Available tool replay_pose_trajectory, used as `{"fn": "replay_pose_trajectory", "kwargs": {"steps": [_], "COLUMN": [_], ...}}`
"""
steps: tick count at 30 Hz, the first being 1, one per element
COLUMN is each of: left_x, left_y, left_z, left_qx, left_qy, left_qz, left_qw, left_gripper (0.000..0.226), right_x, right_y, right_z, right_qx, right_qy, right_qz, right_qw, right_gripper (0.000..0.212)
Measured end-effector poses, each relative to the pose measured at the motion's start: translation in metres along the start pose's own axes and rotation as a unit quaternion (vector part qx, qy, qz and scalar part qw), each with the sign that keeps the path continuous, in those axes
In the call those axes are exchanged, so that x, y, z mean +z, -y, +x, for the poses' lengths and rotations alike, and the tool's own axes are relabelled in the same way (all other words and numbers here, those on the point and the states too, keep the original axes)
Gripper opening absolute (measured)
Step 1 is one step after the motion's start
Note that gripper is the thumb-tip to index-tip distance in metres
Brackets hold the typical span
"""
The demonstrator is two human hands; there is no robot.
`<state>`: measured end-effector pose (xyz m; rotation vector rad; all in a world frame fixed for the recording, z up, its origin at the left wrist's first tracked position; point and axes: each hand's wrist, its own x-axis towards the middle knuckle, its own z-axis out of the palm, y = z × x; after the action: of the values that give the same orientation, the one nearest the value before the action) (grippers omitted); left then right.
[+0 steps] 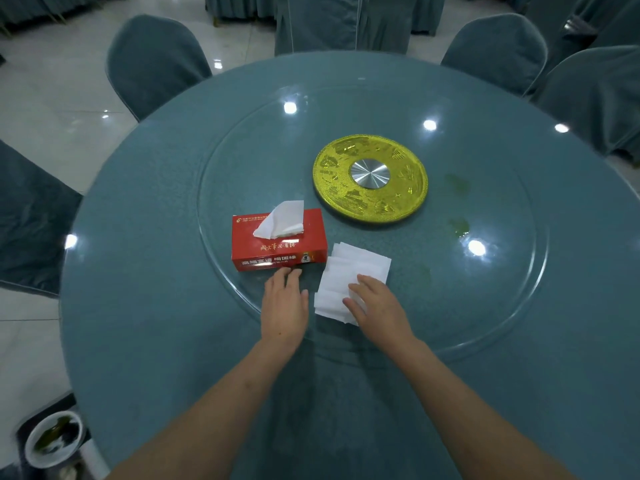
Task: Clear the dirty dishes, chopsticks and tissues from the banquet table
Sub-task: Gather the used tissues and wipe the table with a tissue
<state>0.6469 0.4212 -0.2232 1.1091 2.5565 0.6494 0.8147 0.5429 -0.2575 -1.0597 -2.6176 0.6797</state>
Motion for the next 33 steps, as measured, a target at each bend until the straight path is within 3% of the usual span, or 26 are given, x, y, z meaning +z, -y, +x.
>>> {"fn": "replay_pose_trajectory", "kwargs": {"steps": [2, 5, 9, 11, 18, 26, 33], "left_x": [0.006, 0.016, 0.026, 0.028, 0.028, 0.016, 0.017], "left_y": [0.001, 0.002, 0.006, 0.008, 0.012, 0.025, 0.016], "left_z": [-0.002, -0.004, -0.007, -0.003, 0.002, 0.023, 0.026], "left_qx": [0.023, 0.036, 0.045, 0.035, 0.011, 0.004, 0.013], "left_qy": [0.013, 0.037, 0.061, 0.057, 0.047, 0.071, 0.083], "left_qz": [-0.008, -0.03, -0.024, -0.021, -0.021, 0.023, 0.076], "left_qw": [1.0, 0.998, 0.997, 0.998, 0.999, 0.997, 0.994], "left_gripper": [0.045, 0.043, 0.05, 0.054, 0.061, 0.064, 0.058], "right_x": [0.006, 0.012, 0.026, 0.028, 0.024, -0.017, -0.003], "right_y": [0.003, 0.016, 0.022, 0.021, 0.015, -0.06, -0.06], "right_z": [0.009, 0.023, 0.031, 0.036, 0.037, 0.019, 0.016], "right_qx": [-0.015, 0.01, 0.017, 0.028, 0.033, 0.084, 0.013], "right_qy": [-0.03, 0.042, 0.014, 0.015, 0.06, 0.0, -0.081], "right_qz": [-0.028, -0.047, -0.01, -0.001, -0.079, -0.129, -0.075], "right_qw": [0.999, 0.998, 1.0, 0.999, 0.995, 0.988, 0.994], "right_gripper": [0.042, 0.052, 0.018, 0.013, 0.041, 0.041, 0.026]}}
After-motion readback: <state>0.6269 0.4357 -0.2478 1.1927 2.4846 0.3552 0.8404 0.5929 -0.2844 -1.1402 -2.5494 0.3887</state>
